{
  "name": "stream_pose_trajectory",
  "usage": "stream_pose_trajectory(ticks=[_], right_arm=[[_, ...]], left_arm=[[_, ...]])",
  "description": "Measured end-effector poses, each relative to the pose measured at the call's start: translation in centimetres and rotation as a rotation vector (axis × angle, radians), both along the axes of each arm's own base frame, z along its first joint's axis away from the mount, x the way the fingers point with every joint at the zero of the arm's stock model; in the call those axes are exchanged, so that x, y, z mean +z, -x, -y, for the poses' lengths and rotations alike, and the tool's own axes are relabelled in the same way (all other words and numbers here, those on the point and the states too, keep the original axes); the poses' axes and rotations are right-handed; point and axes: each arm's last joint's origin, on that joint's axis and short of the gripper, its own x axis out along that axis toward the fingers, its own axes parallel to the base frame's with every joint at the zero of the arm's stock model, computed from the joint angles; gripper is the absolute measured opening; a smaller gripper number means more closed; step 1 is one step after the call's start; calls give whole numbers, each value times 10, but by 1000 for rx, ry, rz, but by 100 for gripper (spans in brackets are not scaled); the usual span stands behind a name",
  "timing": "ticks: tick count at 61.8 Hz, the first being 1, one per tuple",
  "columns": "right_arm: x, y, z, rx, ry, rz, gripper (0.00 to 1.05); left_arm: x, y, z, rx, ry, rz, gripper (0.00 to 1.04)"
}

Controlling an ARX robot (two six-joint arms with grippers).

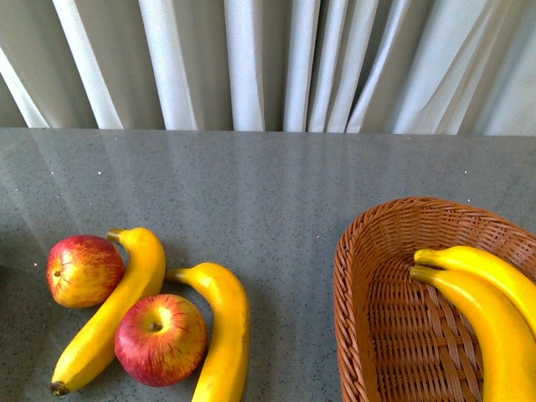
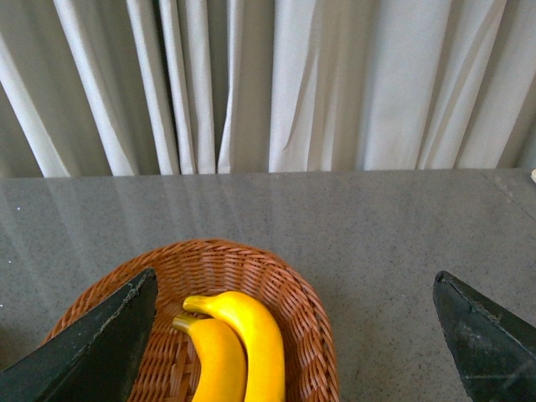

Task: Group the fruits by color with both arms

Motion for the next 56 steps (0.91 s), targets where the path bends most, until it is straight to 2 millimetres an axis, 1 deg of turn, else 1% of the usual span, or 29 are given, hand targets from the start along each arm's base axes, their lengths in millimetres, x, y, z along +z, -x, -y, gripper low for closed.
stream_pose_trajectory(ticks=[50, 52, 54, 56], right_arm=[[0, 0, 0, 0, 0, 0, 96], [0, 0, 0, 0, 0, 0, 96], [0, 0, 0, 0, 0, 0, 96], [0, 0, 0, -2, 0, 0, 96]], left_arm=[[0, 0, 0, 0, 0, 0, 96], [-1, 0, 0, 26, 10, -20, 96], [-2, -1, 1, 132, 35, -118, 96], [-2, -4, 2, 189, 43, -158, 96]])
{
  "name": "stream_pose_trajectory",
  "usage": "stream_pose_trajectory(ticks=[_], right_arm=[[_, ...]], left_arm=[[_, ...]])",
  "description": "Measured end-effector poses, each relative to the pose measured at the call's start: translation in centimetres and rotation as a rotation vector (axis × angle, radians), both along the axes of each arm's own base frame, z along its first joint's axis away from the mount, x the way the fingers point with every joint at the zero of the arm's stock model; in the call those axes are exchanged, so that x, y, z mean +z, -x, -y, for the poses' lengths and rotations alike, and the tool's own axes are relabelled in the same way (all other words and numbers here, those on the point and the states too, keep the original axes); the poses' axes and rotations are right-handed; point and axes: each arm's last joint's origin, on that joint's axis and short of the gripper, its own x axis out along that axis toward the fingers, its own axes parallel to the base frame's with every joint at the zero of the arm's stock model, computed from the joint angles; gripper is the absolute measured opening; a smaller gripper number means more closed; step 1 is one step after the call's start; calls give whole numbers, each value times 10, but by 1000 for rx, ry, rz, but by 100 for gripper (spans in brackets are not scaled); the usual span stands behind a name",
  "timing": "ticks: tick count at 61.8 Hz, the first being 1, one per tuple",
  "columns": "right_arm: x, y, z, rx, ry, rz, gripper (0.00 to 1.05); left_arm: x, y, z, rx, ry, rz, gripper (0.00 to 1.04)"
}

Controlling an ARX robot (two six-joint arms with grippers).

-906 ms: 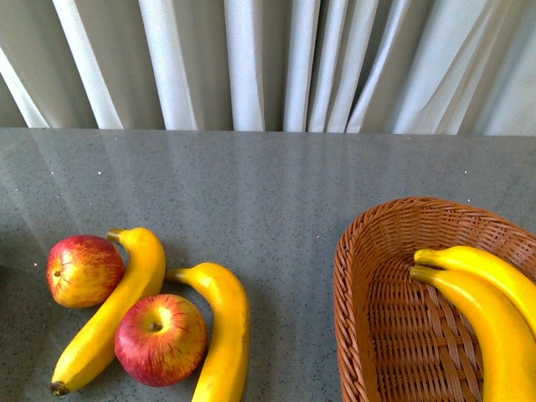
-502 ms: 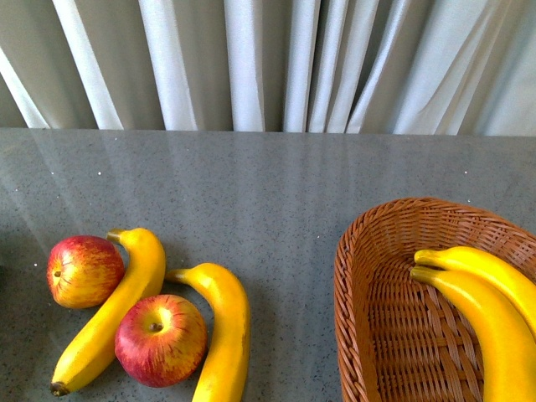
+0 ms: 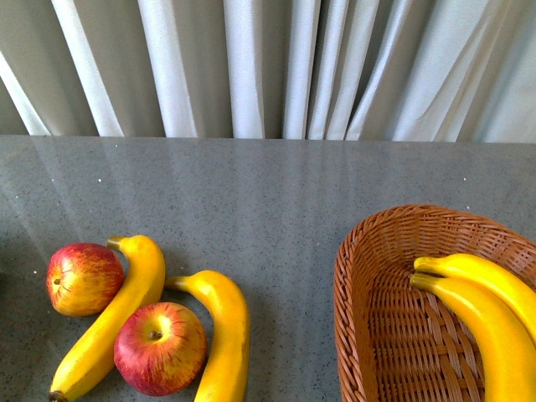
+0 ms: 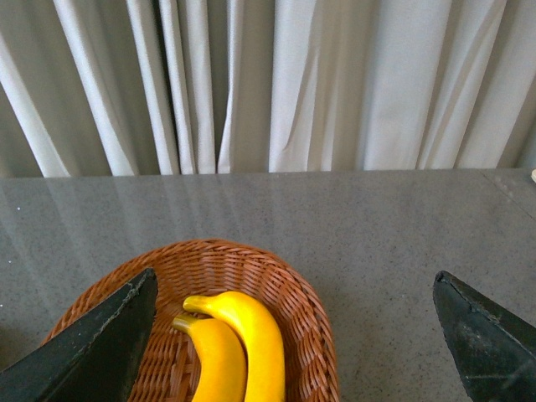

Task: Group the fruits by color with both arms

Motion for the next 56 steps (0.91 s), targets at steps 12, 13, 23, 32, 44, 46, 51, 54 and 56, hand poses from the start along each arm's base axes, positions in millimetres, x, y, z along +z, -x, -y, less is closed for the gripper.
stream_pose_trajectory(ticks=[12, 13, 23, 32, 44, 46, 51, 54, 56], right_arm=[[0, 0, 0, 2, 0, 1, 96], [0, 0, 0, 2, 0, 1, 96], [0, 0, 0, 2, 0, 1, 96], [0, 0, 0, 2, 0, 1, 96], [0, 0, 0, 2, 0, 1, 96], [0, 0, 0, 2, 0, 1, 96], [0, 0, 0, 2, 0, 1, 96], [0, 0, 0, 2, 0, 1, 96], [0, 0, 0, 2, 0, 1, 96]], left_arm=[[25, -69, 21, -3, 15, -62, 96], [27, -80, 25, -14, 12, -71, 96], [10, -145, 47, -37, -3, -210, 96], [-2, -174, 64, -39, 6, -262, 96], [-18, -196, 83, -39, 34, -321, 96], [-22, -197, 85, -36, 33, -330, 96], [-30, -200, 86, -25, 33, -356, 96], [-33, -201, 86, -17, 37, -365, 96], [-36, -201, 85, -12, 39, -375, 96]])
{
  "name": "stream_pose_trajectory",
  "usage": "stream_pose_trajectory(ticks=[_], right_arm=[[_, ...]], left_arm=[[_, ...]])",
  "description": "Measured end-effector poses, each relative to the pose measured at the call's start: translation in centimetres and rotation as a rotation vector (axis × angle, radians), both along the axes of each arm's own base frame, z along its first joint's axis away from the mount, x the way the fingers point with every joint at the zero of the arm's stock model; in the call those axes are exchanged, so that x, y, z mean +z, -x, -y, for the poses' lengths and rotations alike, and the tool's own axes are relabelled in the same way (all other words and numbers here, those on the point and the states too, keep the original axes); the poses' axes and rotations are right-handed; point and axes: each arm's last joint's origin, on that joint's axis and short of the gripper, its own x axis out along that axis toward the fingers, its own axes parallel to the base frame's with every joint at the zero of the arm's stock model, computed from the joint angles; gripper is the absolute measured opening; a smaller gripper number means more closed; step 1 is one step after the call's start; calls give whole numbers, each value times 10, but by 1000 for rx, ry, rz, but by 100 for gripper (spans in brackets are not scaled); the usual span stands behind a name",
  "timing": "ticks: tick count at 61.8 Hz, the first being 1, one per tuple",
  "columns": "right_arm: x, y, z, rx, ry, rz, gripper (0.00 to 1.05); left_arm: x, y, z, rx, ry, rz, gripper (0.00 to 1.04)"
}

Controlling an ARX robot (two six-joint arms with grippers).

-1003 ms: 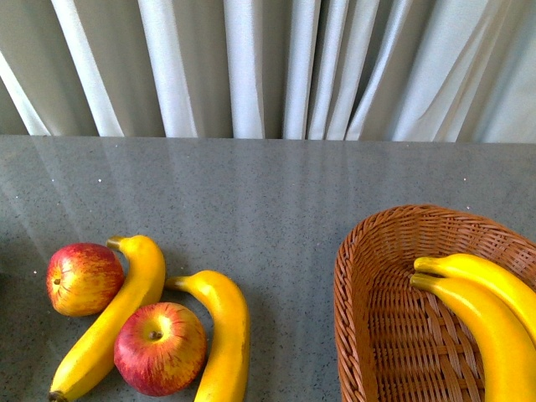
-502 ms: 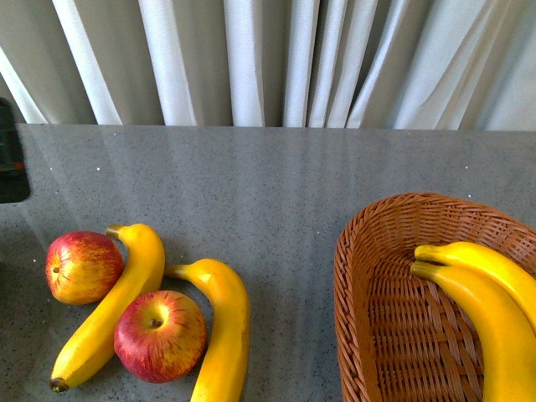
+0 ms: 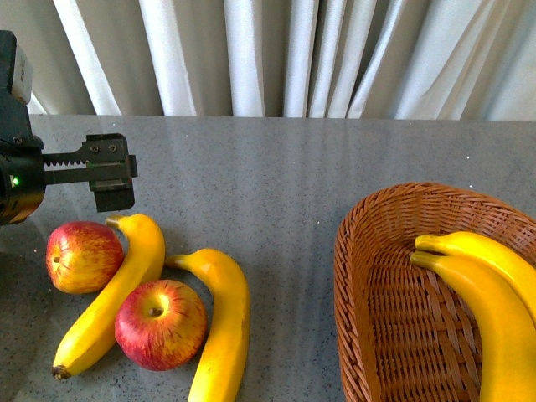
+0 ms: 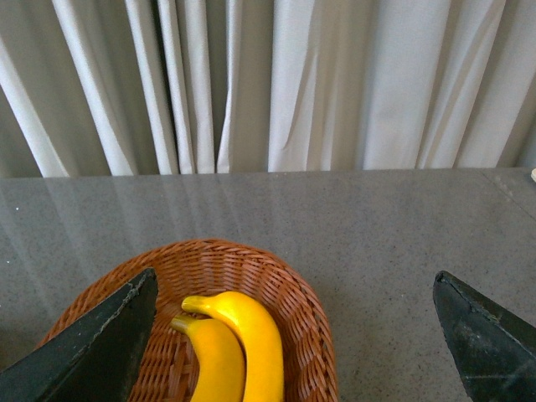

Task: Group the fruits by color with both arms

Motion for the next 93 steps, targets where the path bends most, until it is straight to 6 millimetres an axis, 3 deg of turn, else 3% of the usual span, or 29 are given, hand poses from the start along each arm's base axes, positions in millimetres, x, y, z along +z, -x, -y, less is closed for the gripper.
stream_pose_trajectory(ticks=[19, 52, 93], right_arm=[[0, 0, 0, 0, 0, 0, 96], [0, 0, 0, 0, 0, 0, 96], [0, 0, 0, 0, 0, 0, 96]], left_arm=[[-14, -1, -2, 21, 31, -42, 96], [-41, 8, 12, 5, 31, -121, 96], [-50, 2, 12, 15, 20, -143, 96]])
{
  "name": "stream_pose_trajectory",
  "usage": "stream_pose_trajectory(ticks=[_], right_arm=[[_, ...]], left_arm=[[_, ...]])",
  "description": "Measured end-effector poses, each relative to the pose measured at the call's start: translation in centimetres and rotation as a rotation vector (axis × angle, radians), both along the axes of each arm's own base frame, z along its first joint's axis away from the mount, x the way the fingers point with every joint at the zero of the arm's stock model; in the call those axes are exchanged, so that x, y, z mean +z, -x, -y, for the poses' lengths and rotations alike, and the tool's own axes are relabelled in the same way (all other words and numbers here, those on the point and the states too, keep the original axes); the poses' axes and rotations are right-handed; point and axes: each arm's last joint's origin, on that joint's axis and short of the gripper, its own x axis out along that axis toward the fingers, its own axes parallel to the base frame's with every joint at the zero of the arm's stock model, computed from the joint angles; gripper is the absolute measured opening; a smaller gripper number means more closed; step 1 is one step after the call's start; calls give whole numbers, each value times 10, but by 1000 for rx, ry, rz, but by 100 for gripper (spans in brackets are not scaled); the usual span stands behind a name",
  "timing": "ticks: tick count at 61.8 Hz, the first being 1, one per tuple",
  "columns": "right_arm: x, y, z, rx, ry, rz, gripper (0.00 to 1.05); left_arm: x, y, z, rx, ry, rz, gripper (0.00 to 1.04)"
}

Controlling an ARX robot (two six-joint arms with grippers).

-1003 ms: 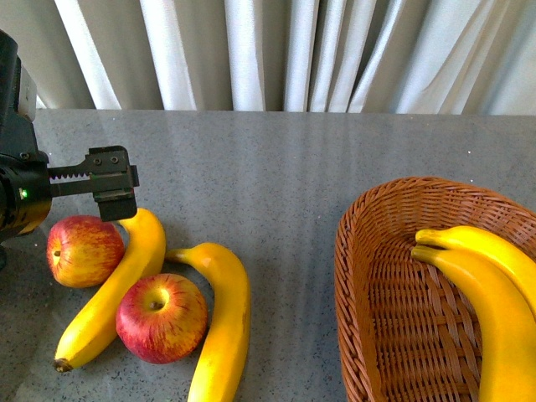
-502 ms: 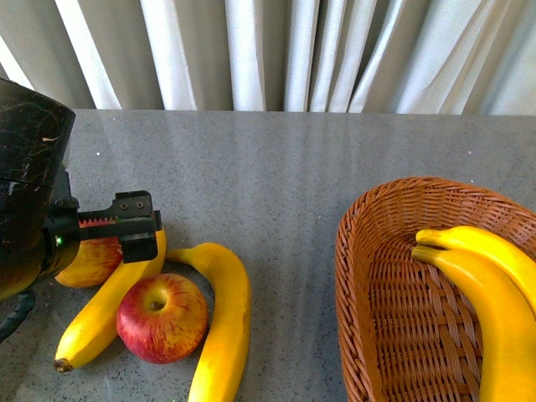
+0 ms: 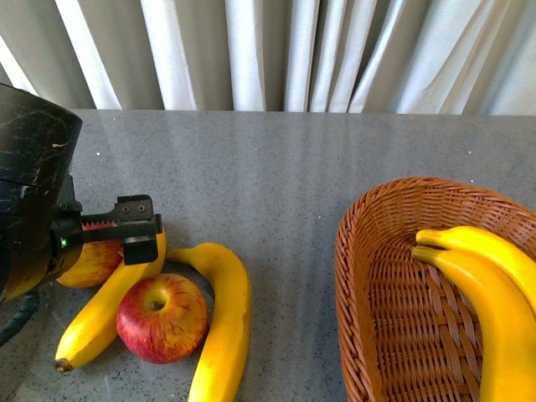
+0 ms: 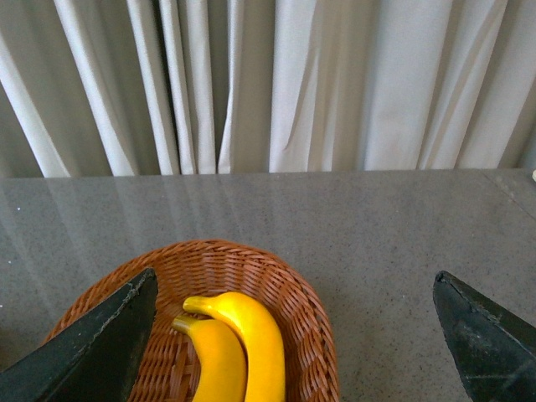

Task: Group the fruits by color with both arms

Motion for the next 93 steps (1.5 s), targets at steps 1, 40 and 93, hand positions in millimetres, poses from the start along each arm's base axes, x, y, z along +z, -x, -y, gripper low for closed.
stream_pose_trajectory(ticks=[1, 40, 93], right_arm=[[0, 0, 0, 0, 0, 0, 96], [0, 0, 0, 0, 0, 0, 96], [0, 0, 0, 0, 0, 0, 96]], left_arm=[[0, 0, 0, 0, 0, -1, 96], [-2, 0, 0, 4, -7, -12, 67], [83, 19, -10, 32, -43, 242, 64]])
